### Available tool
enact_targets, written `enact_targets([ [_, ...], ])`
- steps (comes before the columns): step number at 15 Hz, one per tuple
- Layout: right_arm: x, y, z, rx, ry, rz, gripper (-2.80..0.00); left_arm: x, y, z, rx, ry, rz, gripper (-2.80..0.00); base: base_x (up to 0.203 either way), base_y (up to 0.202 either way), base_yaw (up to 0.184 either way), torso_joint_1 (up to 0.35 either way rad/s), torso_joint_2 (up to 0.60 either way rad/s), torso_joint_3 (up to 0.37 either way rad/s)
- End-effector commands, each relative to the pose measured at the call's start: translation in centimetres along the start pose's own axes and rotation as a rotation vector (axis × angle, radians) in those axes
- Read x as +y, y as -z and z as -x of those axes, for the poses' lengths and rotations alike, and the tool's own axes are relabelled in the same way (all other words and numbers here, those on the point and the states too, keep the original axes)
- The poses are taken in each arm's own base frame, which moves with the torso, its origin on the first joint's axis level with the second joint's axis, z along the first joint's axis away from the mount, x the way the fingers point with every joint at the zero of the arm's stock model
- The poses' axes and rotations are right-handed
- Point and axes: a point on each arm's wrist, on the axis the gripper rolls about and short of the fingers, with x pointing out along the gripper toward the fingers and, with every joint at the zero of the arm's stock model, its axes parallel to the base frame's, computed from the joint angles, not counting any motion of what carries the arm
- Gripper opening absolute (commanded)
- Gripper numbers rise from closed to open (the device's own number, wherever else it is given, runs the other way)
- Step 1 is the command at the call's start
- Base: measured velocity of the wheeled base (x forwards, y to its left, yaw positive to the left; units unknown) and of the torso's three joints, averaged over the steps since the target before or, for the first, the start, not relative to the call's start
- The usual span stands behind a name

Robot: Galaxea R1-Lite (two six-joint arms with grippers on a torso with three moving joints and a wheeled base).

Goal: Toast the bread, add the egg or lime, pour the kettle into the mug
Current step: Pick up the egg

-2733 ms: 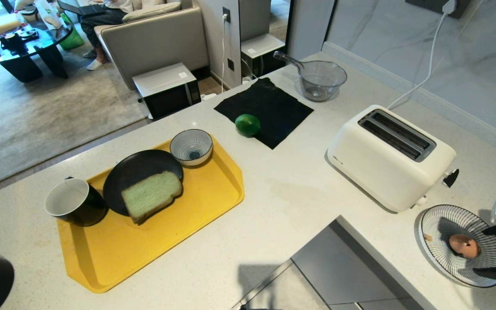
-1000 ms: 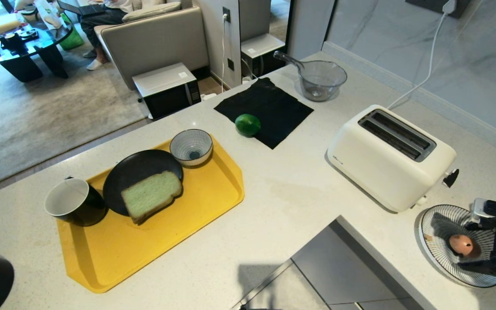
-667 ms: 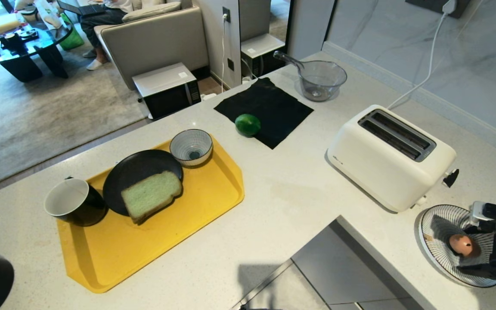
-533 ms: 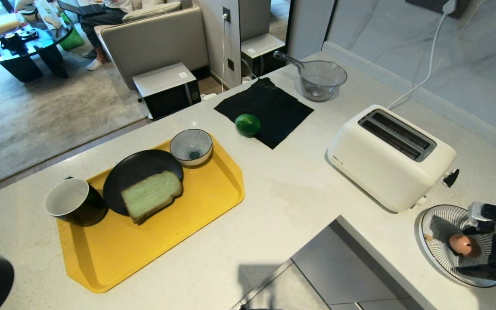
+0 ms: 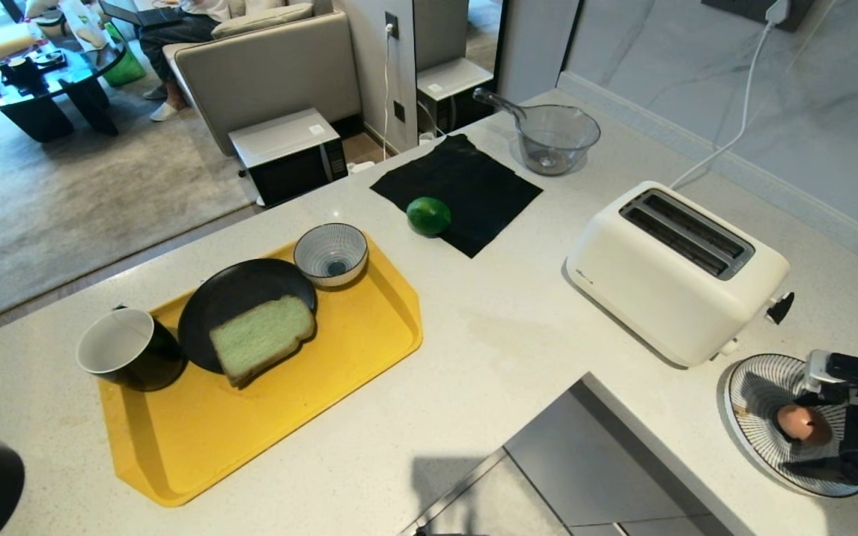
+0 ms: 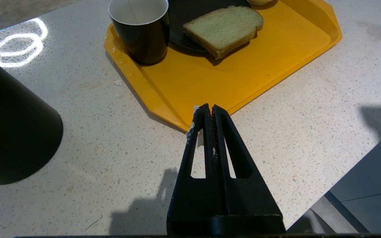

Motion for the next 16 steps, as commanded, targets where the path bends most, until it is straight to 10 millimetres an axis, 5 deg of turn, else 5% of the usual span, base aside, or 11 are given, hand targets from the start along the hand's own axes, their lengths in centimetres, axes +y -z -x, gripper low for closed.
enact_targets([
  [1,-0.02,0.06,-0.11,-0.002,-0.005,0.005,0.00,0.01,0.47,-0.10,0.014,-0.001,0.001,-2.80,0.000,0.000,0.000,0.000,0.00,0.000],
  [3,-0.02,0.06,-0.11,-0.002,-0.005,0.005,0.00,0.01,0.47,-0.10,0.014,-0.001,0.001,-2.80,0.000,0.000,0.000,0.000,0.00,0.000],
  [4,-0.02,0.06,-0.11,-0.002,-0.005,0.005,-2.80,0.01,0.47,-0.10,0.014,-0.001,0.000,-2.80,0.000,0.000,0.000,0.000,0.00,0.000],
  [16,0.03,0.23,-0.35,0.012,-0.012,0.002,-2.80,0.01,0.47,-0.10,0.014,-0.001,0.001,-2.80,0.000,0.000,0.000,0.000,0.00,0.000],
])
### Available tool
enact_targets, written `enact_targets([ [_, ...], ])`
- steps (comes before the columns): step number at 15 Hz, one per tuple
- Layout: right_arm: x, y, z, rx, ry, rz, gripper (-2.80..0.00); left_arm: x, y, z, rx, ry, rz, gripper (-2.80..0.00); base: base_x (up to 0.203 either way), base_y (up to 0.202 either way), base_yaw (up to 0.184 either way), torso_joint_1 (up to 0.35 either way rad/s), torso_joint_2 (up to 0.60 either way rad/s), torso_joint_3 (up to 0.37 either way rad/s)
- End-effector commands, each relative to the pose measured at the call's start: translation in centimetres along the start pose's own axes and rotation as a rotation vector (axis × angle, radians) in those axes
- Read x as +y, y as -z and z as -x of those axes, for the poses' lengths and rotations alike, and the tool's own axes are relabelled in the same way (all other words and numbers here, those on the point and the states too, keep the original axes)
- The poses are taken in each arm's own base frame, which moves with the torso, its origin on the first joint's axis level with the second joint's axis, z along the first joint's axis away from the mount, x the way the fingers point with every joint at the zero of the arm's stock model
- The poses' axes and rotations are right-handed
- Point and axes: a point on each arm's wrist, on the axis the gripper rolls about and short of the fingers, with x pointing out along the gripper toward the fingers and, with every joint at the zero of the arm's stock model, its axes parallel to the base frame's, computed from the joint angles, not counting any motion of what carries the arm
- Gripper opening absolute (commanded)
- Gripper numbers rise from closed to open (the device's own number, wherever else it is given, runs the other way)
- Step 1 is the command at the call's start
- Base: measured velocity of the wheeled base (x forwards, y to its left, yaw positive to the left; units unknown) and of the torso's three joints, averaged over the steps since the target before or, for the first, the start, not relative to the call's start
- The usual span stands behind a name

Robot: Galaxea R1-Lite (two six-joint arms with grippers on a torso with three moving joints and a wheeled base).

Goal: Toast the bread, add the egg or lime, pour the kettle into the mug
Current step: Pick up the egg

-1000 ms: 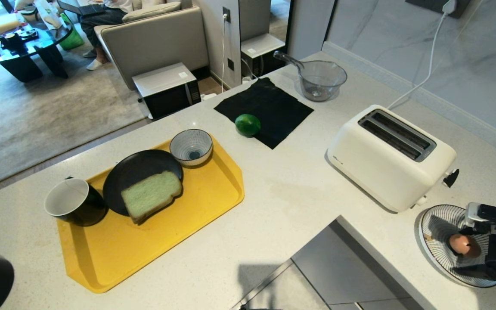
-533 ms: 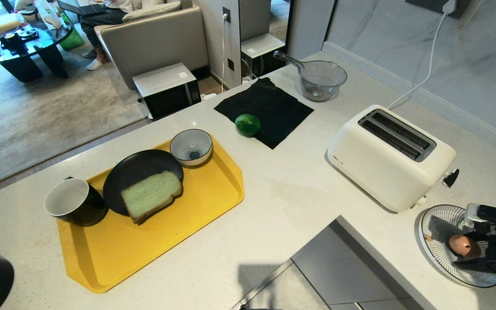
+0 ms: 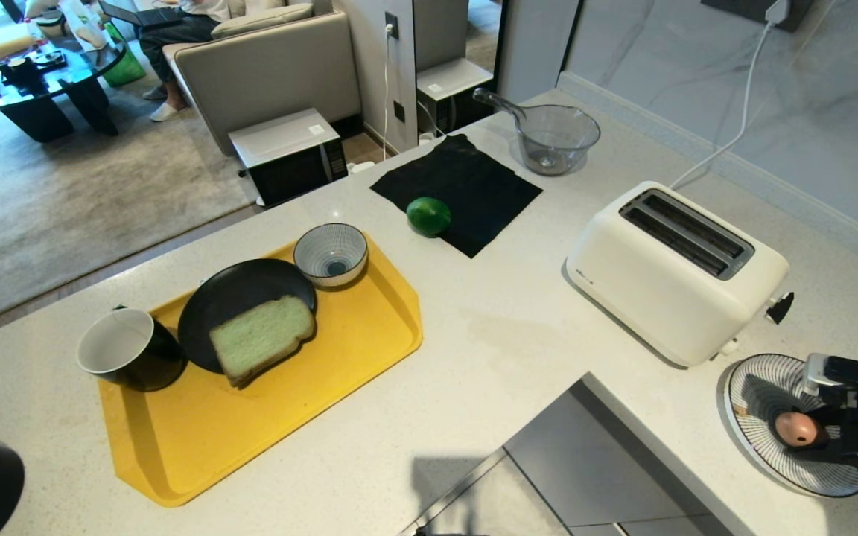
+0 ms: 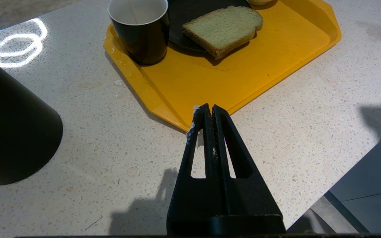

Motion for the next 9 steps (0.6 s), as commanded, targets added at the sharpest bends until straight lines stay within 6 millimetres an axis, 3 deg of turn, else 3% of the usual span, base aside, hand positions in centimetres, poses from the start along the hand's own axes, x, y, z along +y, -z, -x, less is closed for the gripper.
enact_targets([
  [1,-0.02,0.00,-0.02,-0.003,-0.003,0.005,-2.80,0.01,0.47,-0.10,0.015,-0.001,0.001,-2.80,0.000,0.000,0.000,0.000,0.00,0.000],
  [9,-0.16,-0.01,0.74,-0.014,0.023,-0.018,-2.80,0.01,0.47,-0.10,0.015,-0.001,0.001,-2.80,0.000,0.000,0.000,0.000,0.00,0.000],
])
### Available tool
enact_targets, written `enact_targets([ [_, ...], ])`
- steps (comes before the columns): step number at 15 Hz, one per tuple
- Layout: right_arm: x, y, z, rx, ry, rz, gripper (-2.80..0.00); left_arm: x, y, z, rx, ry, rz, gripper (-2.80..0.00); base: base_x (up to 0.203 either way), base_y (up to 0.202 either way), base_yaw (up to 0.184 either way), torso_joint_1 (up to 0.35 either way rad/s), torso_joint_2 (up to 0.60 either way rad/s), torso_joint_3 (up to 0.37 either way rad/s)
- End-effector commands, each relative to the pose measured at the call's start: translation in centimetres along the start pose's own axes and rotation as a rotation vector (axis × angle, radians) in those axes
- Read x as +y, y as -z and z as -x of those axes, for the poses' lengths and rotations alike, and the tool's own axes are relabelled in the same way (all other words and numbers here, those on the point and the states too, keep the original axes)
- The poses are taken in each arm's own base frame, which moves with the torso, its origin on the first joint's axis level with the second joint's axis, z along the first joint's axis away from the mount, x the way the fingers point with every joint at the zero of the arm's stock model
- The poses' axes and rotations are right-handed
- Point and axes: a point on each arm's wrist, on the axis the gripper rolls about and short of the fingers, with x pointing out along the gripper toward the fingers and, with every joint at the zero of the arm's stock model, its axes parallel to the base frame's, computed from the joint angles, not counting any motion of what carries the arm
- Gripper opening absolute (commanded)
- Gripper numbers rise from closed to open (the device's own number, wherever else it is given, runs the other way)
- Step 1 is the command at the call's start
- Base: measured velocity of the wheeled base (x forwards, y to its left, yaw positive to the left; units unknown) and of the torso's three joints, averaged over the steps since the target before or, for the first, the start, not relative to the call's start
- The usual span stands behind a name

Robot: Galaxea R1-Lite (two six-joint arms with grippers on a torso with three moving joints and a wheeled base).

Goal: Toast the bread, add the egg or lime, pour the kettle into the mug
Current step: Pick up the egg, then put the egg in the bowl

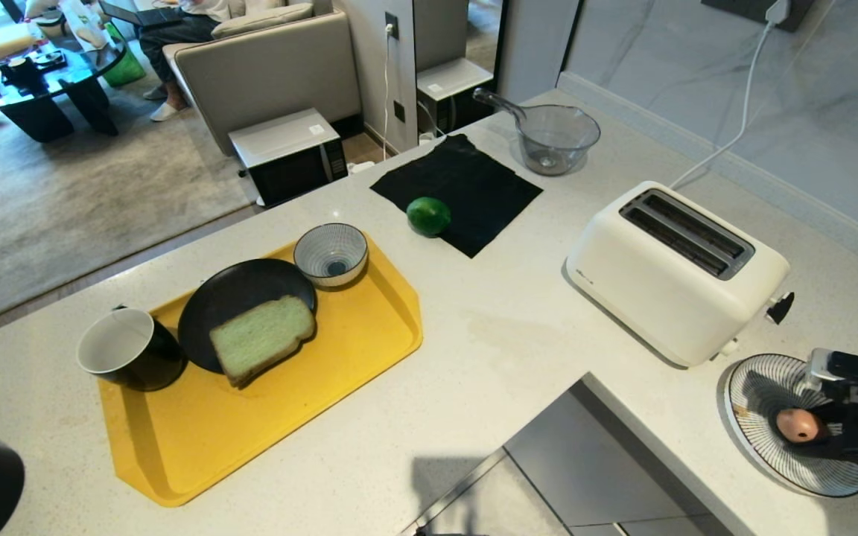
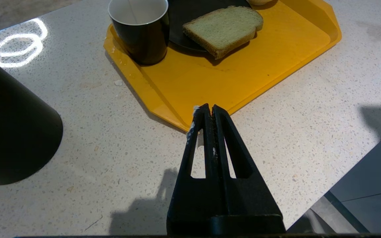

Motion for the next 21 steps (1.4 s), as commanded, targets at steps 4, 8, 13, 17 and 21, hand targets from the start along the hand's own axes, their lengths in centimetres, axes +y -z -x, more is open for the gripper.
enact_targets([
  [4,-0.1,-0.1,1.2,-0.019,0.038,0.008,-2.80,0.0,0.5,-0.1,0.015,-0.001,0.001,-2.80,0.000,0.000,0.000,0.000,0.00,0.000],
  [8,-0.4,-0.2,2.9,-0.058,0.091,-0.006,-2.80,0.0,0.5,-0.1,0.015,-0.001,-0.001,-2.80,0.000,0.000,0.000,0.000,0.00,0.000],
  [13,-0.2,-1.3,5.3,-0.127,0.153,-0.092,-2.80,0.0,0.5,-0.1,0.015,-0.001,0.001,-2.80,0.000,0.000,0.000,0.000,0.00,0.000],
  [17,0.5,-1.9,7.9,-0.151,0.231,-0.125,-2.80,0.0,0.5,-0.1,0.015,-0.001,-0.001,-2.80,0.000,0.000,0.000,0.000,0.00,0.000],
  [21,1.0,-1.2,10.1,-0.146,0.309,-0.172,-2.80,0.0,0.5,-0.1,0.015,-0.001,0.001,-2.80,0.000,0.000,0.000,0.000,0.00,0.000],
])
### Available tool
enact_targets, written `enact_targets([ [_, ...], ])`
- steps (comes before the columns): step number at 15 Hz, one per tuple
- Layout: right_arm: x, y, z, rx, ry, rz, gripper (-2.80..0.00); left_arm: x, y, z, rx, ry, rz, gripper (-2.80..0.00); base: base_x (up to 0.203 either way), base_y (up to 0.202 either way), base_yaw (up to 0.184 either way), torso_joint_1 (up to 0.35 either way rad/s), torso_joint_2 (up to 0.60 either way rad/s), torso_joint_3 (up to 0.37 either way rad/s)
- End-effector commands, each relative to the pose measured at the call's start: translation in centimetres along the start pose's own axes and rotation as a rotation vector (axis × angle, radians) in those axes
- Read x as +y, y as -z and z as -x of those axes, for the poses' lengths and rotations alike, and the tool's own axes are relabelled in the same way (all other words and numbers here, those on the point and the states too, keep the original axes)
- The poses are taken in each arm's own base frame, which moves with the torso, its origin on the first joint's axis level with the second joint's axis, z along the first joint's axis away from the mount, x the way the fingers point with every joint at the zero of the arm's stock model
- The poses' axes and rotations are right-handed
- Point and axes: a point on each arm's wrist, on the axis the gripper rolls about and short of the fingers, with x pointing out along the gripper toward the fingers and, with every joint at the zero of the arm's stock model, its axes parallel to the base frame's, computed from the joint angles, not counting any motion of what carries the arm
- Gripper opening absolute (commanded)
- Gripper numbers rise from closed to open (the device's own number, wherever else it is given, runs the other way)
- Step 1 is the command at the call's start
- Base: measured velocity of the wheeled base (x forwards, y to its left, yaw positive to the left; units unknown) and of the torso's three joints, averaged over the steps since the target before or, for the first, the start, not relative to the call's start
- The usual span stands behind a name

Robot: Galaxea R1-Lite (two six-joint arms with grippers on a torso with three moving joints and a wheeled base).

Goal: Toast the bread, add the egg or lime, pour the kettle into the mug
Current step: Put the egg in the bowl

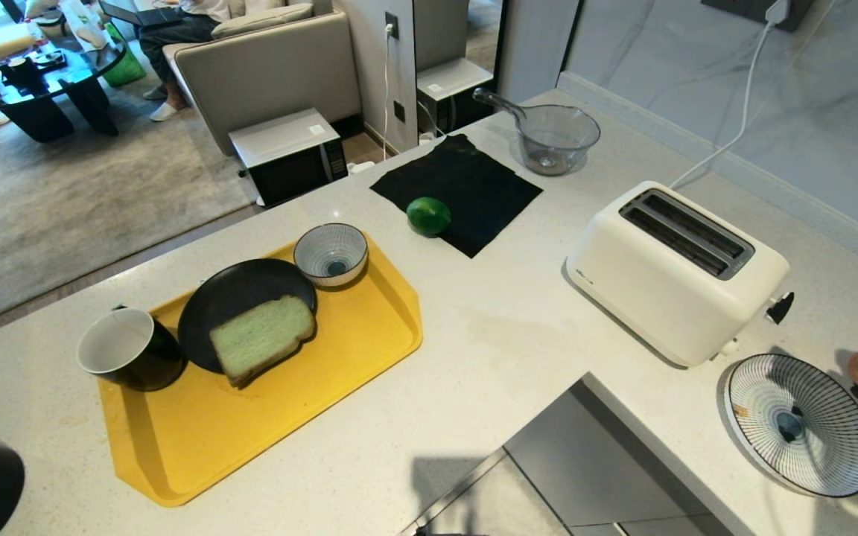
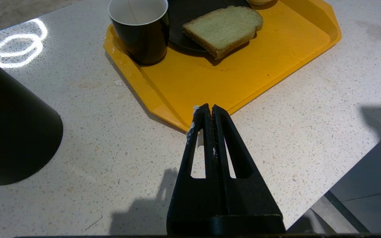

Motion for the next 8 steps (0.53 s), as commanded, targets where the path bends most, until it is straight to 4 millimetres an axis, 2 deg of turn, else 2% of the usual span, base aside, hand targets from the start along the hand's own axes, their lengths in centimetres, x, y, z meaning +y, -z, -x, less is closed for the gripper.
enact_targets([
  [1,0.1,-0.3,1.7,-0.016,0.056,-0.039,-2.80,0.0,0.5,-0.1,0.015,-0.001,0.000,-2.80,0.000,0.000,0.000,0.000,0.00,0.000],
  [5,0.7,-1.8,4.0,-0.097,0.102,-0.203,-2.80,0.0,0.5,-0.1,0.015,-0.001,0.000,-2.80,0.000,0.000,0.000,0.000,0.00,0.000],
  [8,1.6,-3.2,6.2,-0.155,0.149,-0.264,-2.80,0.0,0.5,-0.1,0.015,-0.001,0.001,-2.80,0.000,0.000,0.000,0.000,0.00,0.000],
])
